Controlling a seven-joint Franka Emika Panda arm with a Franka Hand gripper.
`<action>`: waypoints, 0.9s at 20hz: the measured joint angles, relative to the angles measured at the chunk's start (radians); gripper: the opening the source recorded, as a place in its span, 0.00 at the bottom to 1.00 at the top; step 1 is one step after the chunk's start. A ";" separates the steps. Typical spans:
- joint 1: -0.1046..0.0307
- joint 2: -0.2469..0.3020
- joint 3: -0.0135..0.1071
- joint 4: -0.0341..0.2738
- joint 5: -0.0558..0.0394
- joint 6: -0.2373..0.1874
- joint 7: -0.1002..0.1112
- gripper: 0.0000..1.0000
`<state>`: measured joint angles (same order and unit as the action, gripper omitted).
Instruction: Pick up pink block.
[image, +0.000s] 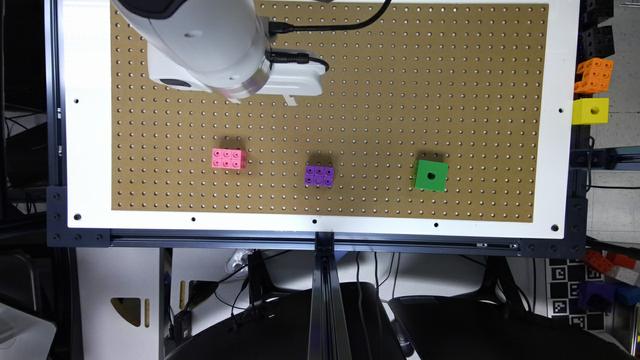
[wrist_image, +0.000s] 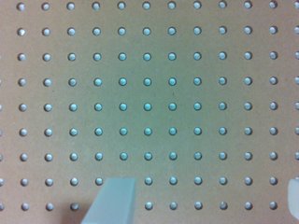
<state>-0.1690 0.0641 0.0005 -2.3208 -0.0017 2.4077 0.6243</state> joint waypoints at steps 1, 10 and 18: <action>0.000 0.000 0.000 0.000 0.0000 0.000 0.000 1.00; -0.082 0.022 0.000 0.044 -0.0071 0.000 -0.064 1.00; -0.143 0.179 0.000 0.224 -0.0071 0.000 -0.123 1.00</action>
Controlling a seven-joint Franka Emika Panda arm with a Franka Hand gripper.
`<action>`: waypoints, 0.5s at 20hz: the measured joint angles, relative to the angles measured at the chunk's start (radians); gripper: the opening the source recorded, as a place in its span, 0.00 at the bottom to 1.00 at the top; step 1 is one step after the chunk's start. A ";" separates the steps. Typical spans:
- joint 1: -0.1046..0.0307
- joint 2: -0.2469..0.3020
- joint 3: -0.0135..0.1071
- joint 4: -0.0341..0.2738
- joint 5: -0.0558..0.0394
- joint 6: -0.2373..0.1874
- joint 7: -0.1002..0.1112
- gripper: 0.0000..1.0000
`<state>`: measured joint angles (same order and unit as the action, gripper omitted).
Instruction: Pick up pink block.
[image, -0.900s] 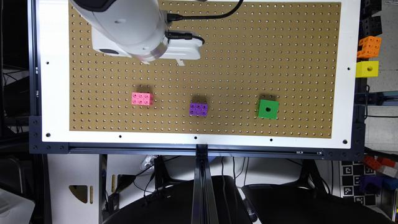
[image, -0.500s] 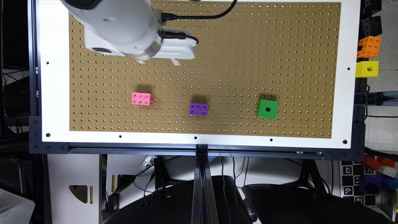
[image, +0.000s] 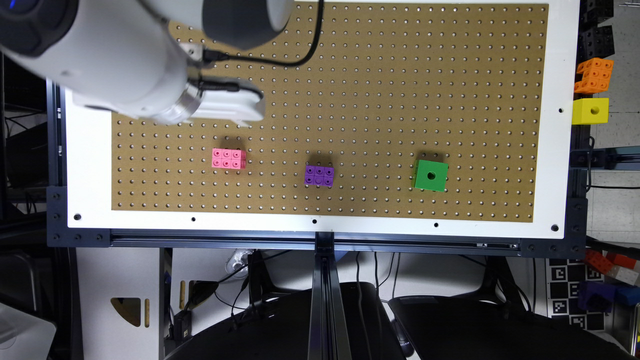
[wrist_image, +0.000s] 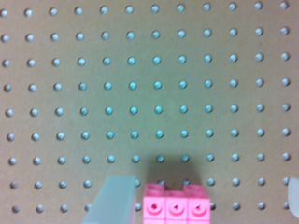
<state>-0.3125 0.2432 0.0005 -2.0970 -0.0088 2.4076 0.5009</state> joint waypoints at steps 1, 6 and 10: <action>-0.007 0.017 0.000 0.021 0.0000 0.000 -0.007 1.00; -0.022 0.062 0.000 0.078 0.0000 -0.008 -0.021 1.00; -0.021 0.062 0.001 0.079 0.0000 -0.008 -0.021 1.00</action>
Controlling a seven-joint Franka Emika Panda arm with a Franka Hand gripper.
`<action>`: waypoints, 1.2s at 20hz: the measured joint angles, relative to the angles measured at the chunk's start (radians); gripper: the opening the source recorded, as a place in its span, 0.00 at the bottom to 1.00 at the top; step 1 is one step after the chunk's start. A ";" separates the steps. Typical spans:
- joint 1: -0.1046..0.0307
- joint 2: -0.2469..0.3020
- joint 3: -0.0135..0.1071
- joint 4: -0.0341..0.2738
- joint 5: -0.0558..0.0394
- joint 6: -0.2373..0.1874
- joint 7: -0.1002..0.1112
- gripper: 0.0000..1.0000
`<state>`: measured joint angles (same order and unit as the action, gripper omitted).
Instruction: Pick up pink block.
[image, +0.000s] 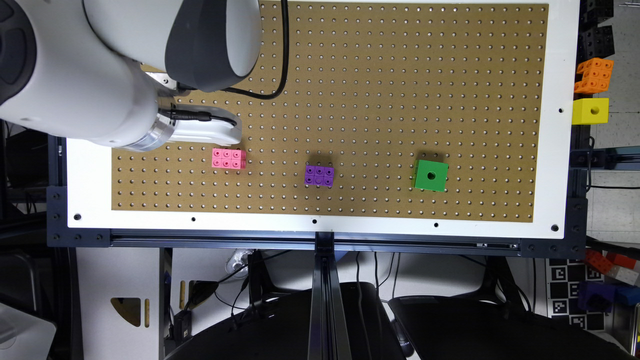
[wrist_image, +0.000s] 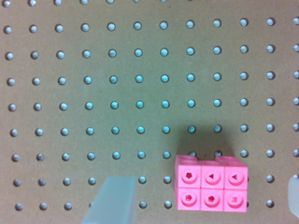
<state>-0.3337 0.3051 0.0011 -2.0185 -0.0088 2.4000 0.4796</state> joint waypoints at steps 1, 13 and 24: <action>0.001 0.000 0.001 0.001 0.0000 0.000 0.000 1.00; 0.006 0.026 0.021 0.003 0.0006 0.010 0.004 1.00; 0.007 0.198 0.021 0.027 0.0006 0.142 0.004 1.00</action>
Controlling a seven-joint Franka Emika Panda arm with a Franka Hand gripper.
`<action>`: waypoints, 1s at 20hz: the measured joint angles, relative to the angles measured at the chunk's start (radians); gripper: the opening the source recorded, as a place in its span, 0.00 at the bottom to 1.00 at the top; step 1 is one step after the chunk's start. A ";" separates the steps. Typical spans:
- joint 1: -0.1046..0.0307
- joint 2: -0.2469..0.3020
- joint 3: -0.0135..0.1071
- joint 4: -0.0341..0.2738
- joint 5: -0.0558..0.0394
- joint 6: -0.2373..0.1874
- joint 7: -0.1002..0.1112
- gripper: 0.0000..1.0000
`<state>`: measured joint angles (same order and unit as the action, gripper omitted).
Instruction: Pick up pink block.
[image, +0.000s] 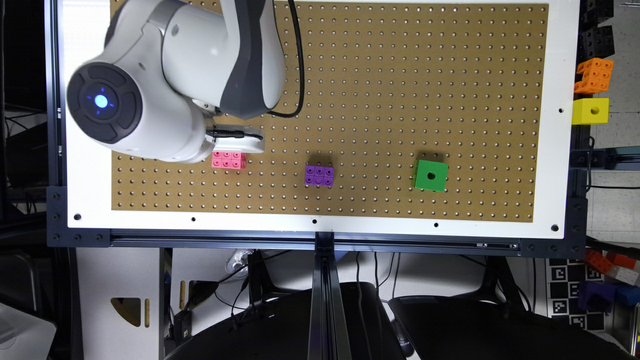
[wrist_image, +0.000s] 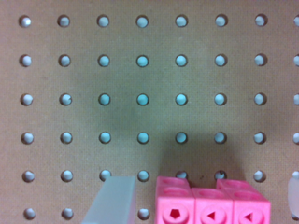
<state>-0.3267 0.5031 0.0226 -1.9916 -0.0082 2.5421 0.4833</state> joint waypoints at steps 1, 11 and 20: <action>0.000 0.000 0.000 0.004 0.0000 0.000 0.000 1.00; 0.003 0.014 0.011 0.040 0.0000 -0.002 0.003 1.00; 0.003 0.125 0.011 0.104 0.0000 0.026 0.003 1.00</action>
<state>-0.3236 0.6286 0.0339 -1.8881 -0.0082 2.5679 0.4864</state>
